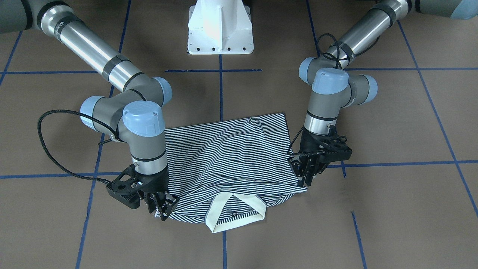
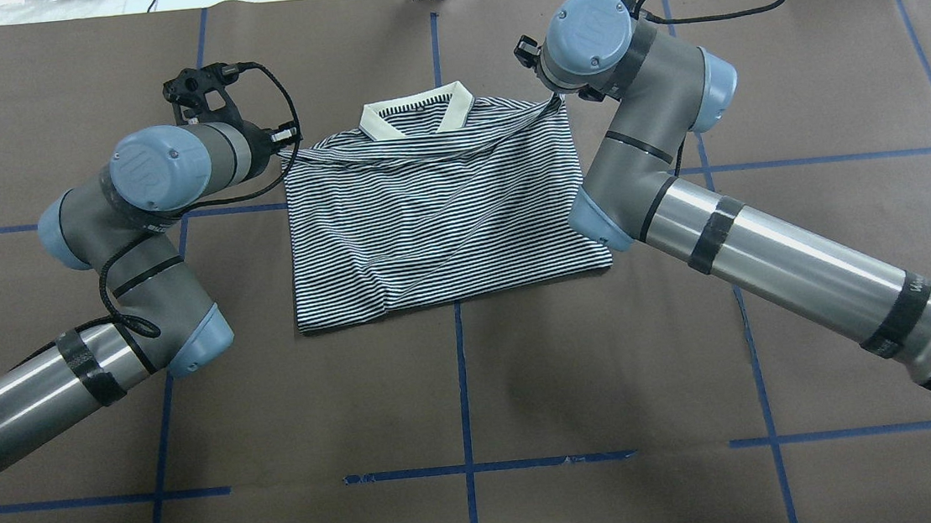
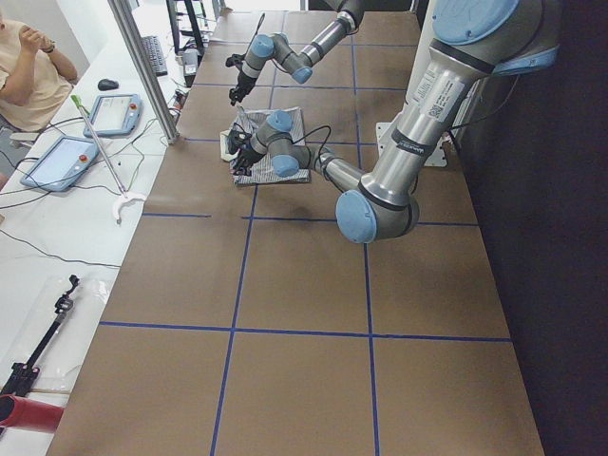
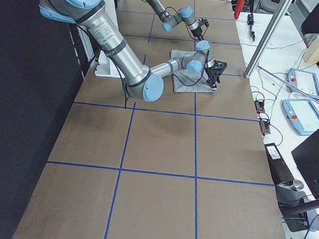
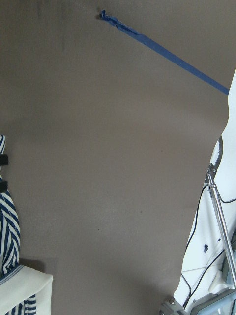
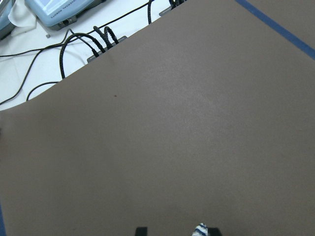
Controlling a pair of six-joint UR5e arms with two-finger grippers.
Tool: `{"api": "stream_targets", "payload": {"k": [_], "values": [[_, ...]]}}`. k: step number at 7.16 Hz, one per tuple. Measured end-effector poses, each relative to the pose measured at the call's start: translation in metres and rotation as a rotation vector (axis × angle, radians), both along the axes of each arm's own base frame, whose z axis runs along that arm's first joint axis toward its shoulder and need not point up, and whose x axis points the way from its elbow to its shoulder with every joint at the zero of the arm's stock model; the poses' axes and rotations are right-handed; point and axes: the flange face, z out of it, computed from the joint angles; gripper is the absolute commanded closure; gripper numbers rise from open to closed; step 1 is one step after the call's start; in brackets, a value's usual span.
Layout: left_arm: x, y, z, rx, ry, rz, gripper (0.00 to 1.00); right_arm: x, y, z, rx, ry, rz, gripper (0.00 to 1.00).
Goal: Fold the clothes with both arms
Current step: 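Release the hem near the collar and draw the right gripper back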
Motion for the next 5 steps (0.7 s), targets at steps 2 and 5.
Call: {"api": "stream_targets", "payload": {"k": [2,5], "values": [[-0.012,0.007,-0.001,0.013,0.027,-0.003,0.59,0.044,0.042,-0.006,0.030,-0.089,-0.032,0.26],[-0.017,0.018,0.001,-0.015,0.062,0.060,0.59,0.045,0.164,0.009,-0.040,-0.226,-0.086,0.25]]}}
